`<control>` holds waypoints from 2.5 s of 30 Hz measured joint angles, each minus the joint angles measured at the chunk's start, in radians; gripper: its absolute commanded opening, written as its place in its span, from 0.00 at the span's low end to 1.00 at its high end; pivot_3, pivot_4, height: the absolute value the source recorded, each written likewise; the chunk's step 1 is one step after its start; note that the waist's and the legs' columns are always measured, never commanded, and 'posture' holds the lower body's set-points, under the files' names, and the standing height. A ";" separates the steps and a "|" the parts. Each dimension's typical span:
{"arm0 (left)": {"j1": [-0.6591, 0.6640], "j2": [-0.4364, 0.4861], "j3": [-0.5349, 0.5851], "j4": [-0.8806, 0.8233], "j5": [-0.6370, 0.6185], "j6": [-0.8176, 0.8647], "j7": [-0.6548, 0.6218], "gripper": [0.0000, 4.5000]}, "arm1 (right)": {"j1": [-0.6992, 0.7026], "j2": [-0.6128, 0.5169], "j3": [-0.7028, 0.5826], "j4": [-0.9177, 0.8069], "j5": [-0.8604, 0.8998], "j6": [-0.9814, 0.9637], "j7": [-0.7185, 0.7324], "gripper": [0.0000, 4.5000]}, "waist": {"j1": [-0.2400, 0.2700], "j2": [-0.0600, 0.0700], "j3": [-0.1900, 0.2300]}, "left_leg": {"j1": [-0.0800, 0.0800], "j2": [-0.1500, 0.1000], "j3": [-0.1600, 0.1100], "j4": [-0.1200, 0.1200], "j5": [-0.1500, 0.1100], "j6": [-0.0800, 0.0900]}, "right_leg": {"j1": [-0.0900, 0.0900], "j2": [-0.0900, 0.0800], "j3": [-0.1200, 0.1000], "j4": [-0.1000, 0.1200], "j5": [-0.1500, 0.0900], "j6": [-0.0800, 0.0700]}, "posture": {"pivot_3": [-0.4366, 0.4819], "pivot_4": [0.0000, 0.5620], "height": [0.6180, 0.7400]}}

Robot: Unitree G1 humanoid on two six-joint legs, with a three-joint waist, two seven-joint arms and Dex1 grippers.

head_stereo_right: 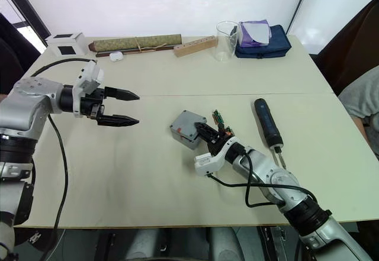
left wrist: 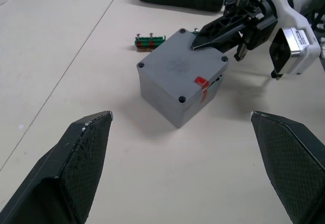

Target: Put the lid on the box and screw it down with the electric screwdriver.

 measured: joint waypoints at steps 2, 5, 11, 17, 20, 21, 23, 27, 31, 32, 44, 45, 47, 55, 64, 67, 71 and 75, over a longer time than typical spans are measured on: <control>0.000 -0.028 -0.002 -0.004 0.002 -0.004 0.016 0.99 | 0.005 0.000 -0.002 0.000 -0.002 -0.003 -0.005 0.10 | 0.001 0.000 0.000 | 0.000 0.000 0.000 0.000 0.000 0.000 | 0.001 0.000 0.000 0.000 0.000 0.000 | 0.48 0.27 0.97; -0.012 -0.098 -0.021 -0.001 0.017 -0.026 0.061 0.74 | 0.015 -0.001 -0.009 0.001 -0.006 -0.006 -0.015 0.10 | 0.006 -0.001 0.000 | 0.001 0.000 -0.001 0.001 0.000 0.000 | 0.002 0.000 0.000 0.000 0.000 0.000 | 0.48 0.27 0.97; -0.053 -0.269 -0.081 0.028 0.076 -0.112 0.162 0.19 | 0.018 -0.002 -0.015 0.018 -0.015 -0.031 -0.040 0.10 | 0.002 -0.001 -0.001 | 0.001 -0.001 -0.001 0.001 0.000 0.000 | 0.003 -0.001 0.000 0.000 0.000 0.000 | 0.48 0.27 0.97; -0.051 -0.381 -0.136 0.135 0.147 -0.218 0.221 0.01 | 0.019 -0.002 -0.021 0.030 -0.016 -0.042 -0.048 0.10 | 0.004 -0.001 -0.001 | 0.002 -0.001 -0.001 0.002 0.000 0.000 | 0.004 -0.001 0.000 0.000 0.000 0.000 | 0.48 0.27 0.97; -0.051 -0.414 -0.166 0.189 0.186 -0.274 0.232 0.01 | 0.019 -0.002 -0.021 0.036 -0.016 -0.046 -0.048 0.10 | 0.003 0.000 -0.002 | 0.003 -0.001 -0.001 0.001 0.000 0.000 | 0.005 0.000 0.000 0.000 0.000 0.000 | 0.48 0.27 0.97; -0.051 -0.416 -0.180 0.203 0.200 -0.291 0.232 0.01 | 0.019 -0.002 -0.021 0.037 -0.016 -0.047 -0.049 0.10 | 0.002 0.000 -0.002 | 0.003 -0.001 -0.001 0.001 0.000 0.000 | 0.005 0.000 0.000 0.000 0.000 0.000 | 0.48 0.27 0.97; -0.045 -0.419 -0.197 0.219 0.221 -0.317 0.226 0.01 | 0.019 -0.002 -0.021 0.037 -0.017 -0.050 -0.050 0.10 | 0.003 0.000 -0.002 | 0.003 -0.001 -0.001 0.001 0.000 0.000 | 0.005 0.000 0.000 0.000 0.000 0.000 | 0.48 0.27 0.97; -0.042 -0.419 -0.212 0.225 0.248 -0.373 0.219 0.00 | 0.022 -0.005 -0.023 0.041 -0.022 -0.060 -0.055 0.37 | 0.004 0.000 -0.002 | 0.011 -0.001 -0.002 0.001 0.000 0.000 | 0.014 0.000 -0.001 -0.002 0.000 0.000 | 0.48 0.27 0.97; -0.035 -0.416 -0.226 0.226 0.267 -0.399 0.215 0.00 | 0.027 -0.010 -0.038 0.031 -0.016 -0.075 -0.059 0.68 | 0.002 -0.001 -0.005 | 0.023 -0.001 -0.002 -0.002 -0.001 0.001 | 0.026 0.000 -0.001 -0.005 -0.001 0.000 | 0.48 0.27 0.97; -0.032 -0.414 -0.228 0.228 0.269 -0.402 0.215 0.00 | 0.033 -0.014 -0.046 0.024 -0.010 -0.084 -0.062 0.76 | 0.002 -0.001 -0.006 | 0.024 -0.001 -0.002 -0.002 -0.001 0.001 | 0.028 0.000 -0.001 -0.006 -0.001 0.000 | 0.48 0.27 0.97; -0.025 -0.390 -0.267 0.221 0.316 -0.430 0.203 0.00 | 0.109 -0.143 -0.098 0.025 0.030 -0.267 -0.128 0.99 | -0.003 -0.003 -0.010 | 0.033 -0.001 -0.002 -0.004 -0.001 0.001 | 0.036 0.000 0.000 -0.009 -0.003 -0.002 | 0.48 0.27 0.97; -0.025 -0.389 -0.267 0.219 0.322 -0.432 0.205 0.00 | 0.109 -0.153 -0.112 0.026 0.040 -0.275 -0.128 0.99 | -0.002 -0.003 -0.010 | 0.033 -0.001 -0.002 -0.004 -0.001 0.001 | 0.036 0.000 0.000 -0.009 -0.003 -0.002 | 0.48 0.27 0.97; -0.025 -0.391 -0.269 0.219 0.327 -0.433 0.215 0.00 | 0.109 -0.153 -0.136 0.028 0.068 -0.280 -0.122 0.99 | -0.002 -0.003 -0.011 | 0.033 -0.001 -0.002 -0.004 -0.001 0.001 | 0.036 0.000 0.000 -0.009 -0.003 -0.002 | 0.48 0.27 0.97; -0.031 -0.417 -0.265 0.224 0.330 -0.388 0.259 0.00 | 0.108 -0.069 -0.173 0.011 0.438 -0.181 0.154 0.99 | 0.000 -0.003 -0.012 | 0.033 -0.001 -0.002 -0.004 -0.001 0.001 | 0.037 0.000 0.000 -0.010 -0.002 0.000 | 0.48 0.27 0.97; 0.052 -0.423 -0.261 0.064 0.285 -0.255 0.236 0.00 | 0.142 0.039 -0.180 -0.077 0.622 0.067 0.375 0.99 | 0.001 -0.003 -0.012 | 0.033 -0.001 -0.002 -0.005 -0.001 0.002 | 0.036 0.000 0.000 -0.010 -0.003 -0.002 | 0.48 0.27 0.97; 0.086 -0.419 -0.274 0.003 0.282 -0.214 0.227 0.00 | 0.165 0.056 -0.183 -0.097 0.646 0.135 0.411 0.99 | 0.001 -0.003 -0.012 | 0.033 -0.001 -0.002 -0.005 -0.001 0.002 | 0.036 0.000 0.000 -0.010 -0.003 -0.002 | 0.48 0.27 0.97; 0.097 -0.419 -0.273 -0.020 0.282 -0.179 0.240 0.00 | 0.169 0.090 -0.193 -0.133 0.684 0.239 0.451 0.99 | 0.001 -0.003 -0.011 | 0.032 -0.001 -0.002 -0.005 -0.001 0.001 | 0.036 0.000 0.000 -0.011 -0.004 -0.002 | 0.48 0.27 0.97; 0.097 -0.419 -0.273 -0.024 0.283 -0.170 0.261 0.00 | 0.166 0.129 -0.213 -0.154 0.715 0.334 0.467 0.99 | 0.001 -0.003 -0.011 | 0.032 -0.001 -0.002 -0.006 -0.001 0.001 | 0.036 0.000 0.000 -0.011 -0.004 -0.002 | 0.48 0.27 0.97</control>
